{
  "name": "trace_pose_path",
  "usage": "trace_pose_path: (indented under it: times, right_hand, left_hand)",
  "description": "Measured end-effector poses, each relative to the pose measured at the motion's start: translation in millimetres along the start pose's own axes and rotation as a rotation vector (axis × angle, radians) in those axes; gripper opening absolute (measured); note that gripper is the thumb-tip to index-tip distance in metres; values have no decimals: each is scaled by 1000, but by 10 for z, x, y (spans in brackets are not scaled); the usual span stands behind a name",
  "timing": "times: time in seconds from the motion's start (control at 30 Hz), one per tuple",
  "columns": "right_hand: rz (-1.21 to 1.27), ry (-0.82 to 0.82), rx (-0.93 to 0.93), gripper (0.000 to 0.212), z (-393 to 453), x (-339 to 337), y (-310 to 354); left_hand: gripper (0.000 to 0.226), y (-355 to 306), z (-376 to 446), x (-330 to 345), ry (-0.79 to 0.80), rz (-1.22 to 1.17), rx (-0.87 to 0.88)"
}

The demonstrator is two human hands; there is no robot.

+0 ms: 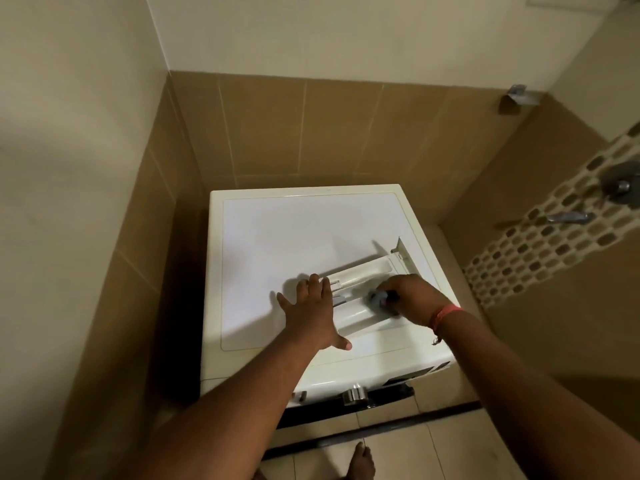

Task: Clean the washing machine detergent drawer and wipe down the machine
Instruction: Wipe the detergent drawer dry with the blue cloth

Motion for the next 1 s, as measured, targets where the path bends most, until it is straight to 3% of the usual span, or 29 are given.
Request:
trace_pose_path:
  times: [0.1, 0.17, 0.37, 0.5, 0.53, 0.7, 1.0]
  right_hand:
    - [-39, -427, 182, 18, -65, -232, -104]
    - [-34, -494, 251, 13, -117, -101, -71]
    - [186, -351, 510, 31, -17, 319, 89]
    - [251, -379, 644, 34, -57, 396, 44]
    - [229, -417, 626, 36, -71, 412, 23]
    - [588, -390, 629, 24, -85, 559, 57]
    - [737, -39, 564, 19, -86, 783, 318]
  left_hand:
    - [141, 11, 36, -3, -12, -31, -18]
    - [141, 6, 32, -3, -22, -42, -11]
    - [140, -23, 37, 0, -41, -38, 27]
    - [142, -28, 69, 9, -86, -18, 58]
    - [142, -27, 78, 13, -103, -9, 64]
    - [141, -53, 70, 5, -154, 29, 72]
    - [140, -71, 80, -29, -178, -7, 108]
Point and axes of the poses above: each hand's wrist, its own z-axis towards the middle knuckle, its own x-axis out of the palm, y = z × x, the point moved 9 cm from there along z, towards the middle knuckle, and after that the axes turned 12 degrees about -y, right-handed, at the moved point
